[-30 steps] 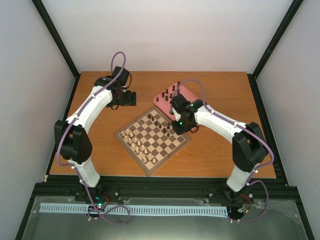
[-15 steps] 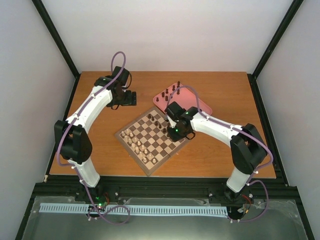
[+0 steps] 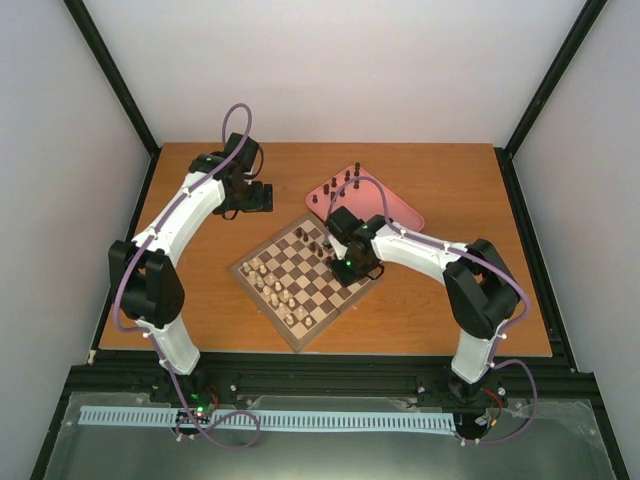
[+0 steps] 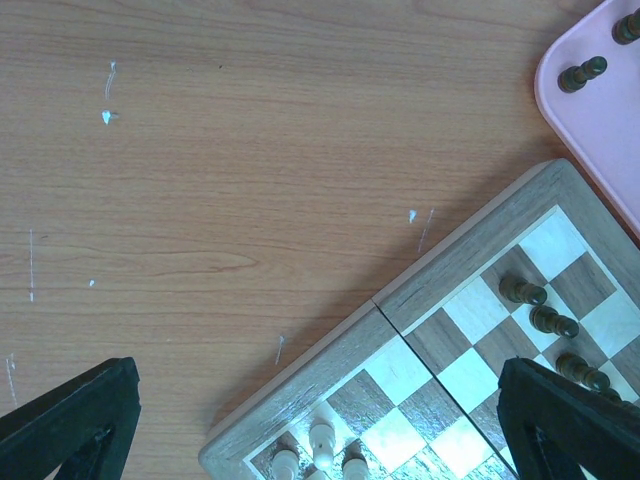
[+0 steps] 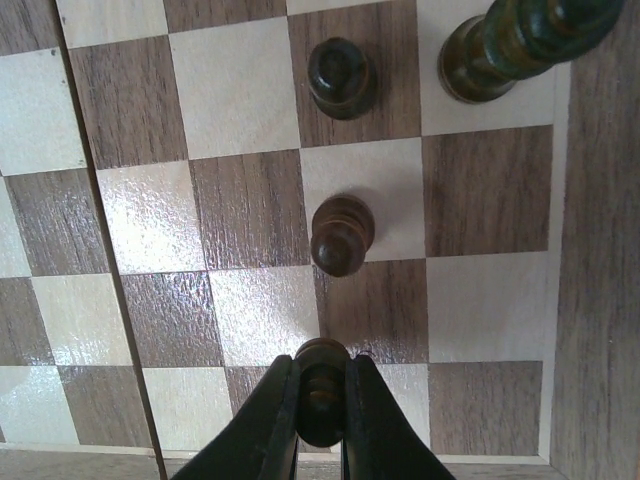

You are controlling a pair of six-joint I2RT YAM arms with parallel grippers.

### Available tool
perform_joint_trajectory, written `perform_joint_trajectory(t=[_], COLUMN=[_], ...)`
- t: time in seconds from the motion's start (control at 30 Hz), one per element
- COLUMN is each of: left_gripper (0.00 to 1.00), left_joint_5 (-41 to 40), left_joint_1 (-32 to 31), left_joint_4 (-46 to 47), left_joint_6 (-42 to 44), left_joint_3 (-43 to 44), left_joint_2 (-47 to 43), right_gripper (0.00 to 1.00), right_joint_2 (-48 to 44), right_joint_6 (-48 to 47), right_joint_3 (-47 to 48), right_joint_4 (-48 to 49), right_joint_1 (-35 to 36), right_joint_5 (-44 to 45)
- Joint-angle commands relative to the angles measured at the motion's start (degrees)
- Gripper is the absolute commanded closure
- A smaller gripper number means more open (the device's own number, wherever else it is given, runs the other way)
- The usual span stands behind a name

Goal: Set up the chess pieces on the board
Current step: Place the chess piece on the chessboard.

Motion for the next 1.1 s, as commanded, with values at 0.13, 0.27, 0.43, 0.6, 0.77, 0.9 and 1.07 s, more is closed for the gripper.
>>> perform_joint_trajectory(t=[0.13, 0.27, 0.43, 0.6, 0.77, 0.9, 1.07], left_gripper=[0.00, 0.00, 0.00, 0.00, 0.00, 0.00, 0.00], left_joint_5=[-0.6, -0.7, -0.7, -0.6, -0.3, -0.3, -0.4], left_joint_1=[0.4, 0.4, 0.4, 0.4, 0.4, 0.4, 0.4], left_joint_4=[0.4, 0.4, 0.2, 0.3, 0.4, 0.4, 0.2], left_joint_6=[1.0, 1.0, 1.1, 1.1, 0.9, 0.9, 1.0], left_joint_3=[0.2, 0.3, 0.3, 0.1, 0.1, 0.2, 0.2], left_joint_2=[-1.4, -1.4, -1.4, -1.3, -1.3, -1.2, -1.3], right_gripper=[0.93, 0.93, 0.93, 0.92, 0.88, 0.80, 0.73], right_joint_2=[2.1, 2.9, 3.7, 3.7, 3.7, 3.8, 3.4], right_joint_6=[-0.9, -0.8, -0.5, -0.4, -0.1, 0.0, 0.3], right_joint_3=[2.5, 3.2, 3.7, 3.4, 3.2, 3.2, 3.1], right_joint_4=[-0.2, -0.5, -1.0, -1.3, -1.2, -1.0, -0.9], right_joint_1=[0.5, 0.5, 0.4, 0.4, 0.4, 0.4, 0.4], right_joint_5=[0.1, 0.9, 1.8, 2.1, 2.6, 2.7, 3.4])
